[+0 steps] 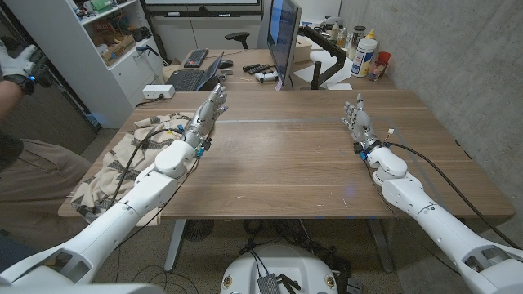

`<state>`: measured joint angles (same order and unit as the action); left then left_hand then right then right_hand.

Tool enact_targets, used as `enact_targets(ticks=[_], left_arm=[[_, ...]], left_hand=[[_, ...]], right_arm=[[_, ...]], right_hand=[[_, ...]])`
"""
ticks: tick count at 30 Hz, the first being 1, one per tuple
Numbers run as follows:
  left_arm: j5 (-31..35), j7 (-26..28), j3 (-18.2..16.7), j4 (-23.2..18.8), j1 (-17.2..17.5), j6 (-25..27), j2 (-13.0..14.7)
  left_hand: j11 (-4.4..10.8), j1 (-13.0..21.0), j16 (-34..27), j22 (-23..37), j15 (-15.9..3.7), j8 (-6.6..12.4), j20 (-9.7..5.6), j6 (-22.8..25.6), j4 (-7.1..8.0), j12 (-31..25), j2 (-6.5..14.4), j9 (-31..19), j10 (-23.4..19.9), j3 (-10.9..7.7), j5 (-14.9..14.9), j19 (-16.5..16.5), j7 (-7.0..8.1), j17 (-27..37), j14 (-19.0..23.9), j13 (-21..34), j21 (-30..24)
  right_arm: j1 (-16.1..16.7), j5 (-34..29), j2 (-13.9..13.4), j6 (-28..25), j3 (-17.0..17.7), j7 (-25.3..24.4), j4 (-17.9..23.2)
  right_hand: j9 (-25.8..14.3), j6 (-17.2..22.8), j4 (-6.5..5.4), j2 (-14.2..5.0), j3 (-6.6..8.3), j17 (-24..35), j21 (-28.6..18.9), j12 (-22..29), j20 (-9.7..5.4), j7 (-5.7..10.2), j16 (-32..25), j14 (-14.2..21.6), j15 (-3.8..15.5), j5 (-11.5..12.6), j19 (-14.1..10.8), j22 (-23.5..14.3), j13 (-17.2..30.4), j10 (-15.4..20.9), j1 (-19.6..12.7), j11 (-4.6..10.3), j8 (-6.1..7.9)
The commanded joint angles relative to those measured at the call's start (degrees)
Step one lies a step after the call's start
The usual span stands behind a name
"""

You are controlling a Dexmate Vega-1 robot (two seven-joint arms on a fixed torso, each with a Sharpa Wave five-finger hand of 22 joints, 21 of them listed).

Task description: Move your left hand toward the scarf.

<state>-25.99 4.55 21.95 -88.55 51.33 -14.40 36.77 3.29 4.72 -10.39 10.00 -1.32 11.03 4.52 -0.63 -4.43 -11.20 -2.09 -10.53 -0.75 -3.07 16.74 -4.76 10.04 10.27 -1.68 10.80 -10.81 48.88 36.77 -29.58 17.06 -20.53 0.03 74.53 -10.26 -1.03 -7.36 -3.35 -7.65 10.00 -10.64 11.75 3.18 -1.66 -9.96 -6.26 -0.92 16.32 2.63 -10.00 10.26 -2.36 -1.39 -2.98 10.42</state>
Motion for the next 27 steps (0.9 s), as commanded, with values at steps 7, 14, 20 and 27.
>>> enact_targets(ticks=[7,14,20,27], left_arm=[[3.2,3.2,-1.7,-6.2,2.8,2.0,3.3],[4.8,4.9,-2.6,-8.9,4.4,3.5,4.9],[6.1,6.6,-3.7,-11.3,6.1,4.5,6.1],[6.6,8.0,-5.0,-13.7,8.0,6.4,7.2]], left_hand=[[0.02,0.7,-0.1,0.2,0.13,0.13,0.47,-0.1,-0.49,-0.1,0.2,-0.3,0.4,0.08,0.2,0.3,-0.19,0.1,-0.3,0.1,0.0],[-0.04,0.7,-0.1,0.2,0.22,0.13,0.55,-0.1,-0.52,-0.1,0.3,-0.3,0.5,0.08,0.2,0.4,-0.22,0.1,-0.5,0.1,0.0],[-0.12,0.8,-0.1,0.2,0.36,0.15,0.58,-0.1,-0.55,0.0,0.4,-0.3,0.7,0.09,0.2,0.4,-0.24,0.1,-0.6,0.1,0.0],[-0.08,0.8,-0.1,0.2,0.41,0.17,0.78,-0.1,-0.58,0.0,0.4,-0.3,0.9,0.09,0.1,0.6,-0.23,0.1,-0.8,0.1,0.0]], right_arm=[[0.2,-0.5,0.1,0.5,-0.1,-0.4,-0.2],[0.4,-0.1,0.1,0.8,0.3,-0.5,-0.5],[0.4,0.3,0.2,1.1,0.5,0.0,-1.0],[0.0,0.0,0.4,1.7,0.3,0.5,-1.9]], right_hand=[[-0.2,-0.2,0.0,-0.77,-0.4,0.1,-0.1,0.2,0.08,-0.27,-0.3,-0.7,0.29,0.4,0.4,-0.2,0.3,-0.1,0.0,-0.61,0.25],[-0.2,-0.2,0.04,-0.77,-0.41,0.1,-0.1,0.2,0.09,-0.26,-0.3,-0.7,0.24,0.4,0.5,-0.2,0.3,-0.2,-0.1,-0.7,0.25],[-0.2,-0.2,0.07,-0.77,-0.42,0.1,-0.1,0.2,0.13,-0.27,-0.3,-0.7,0.31,0.4,0.5,-0.2,0.3,-0.2,-0.1,-0.66,0.27],[-0.2,-0.2,0.11,-0.78,-0.43,0.1,-0.1,0.2,0.1,-0.31,-0.3,-0.8,0.3,0.4,0.6,-0.2,0.3,-0.3,-0.2,-0.61,0.28]])
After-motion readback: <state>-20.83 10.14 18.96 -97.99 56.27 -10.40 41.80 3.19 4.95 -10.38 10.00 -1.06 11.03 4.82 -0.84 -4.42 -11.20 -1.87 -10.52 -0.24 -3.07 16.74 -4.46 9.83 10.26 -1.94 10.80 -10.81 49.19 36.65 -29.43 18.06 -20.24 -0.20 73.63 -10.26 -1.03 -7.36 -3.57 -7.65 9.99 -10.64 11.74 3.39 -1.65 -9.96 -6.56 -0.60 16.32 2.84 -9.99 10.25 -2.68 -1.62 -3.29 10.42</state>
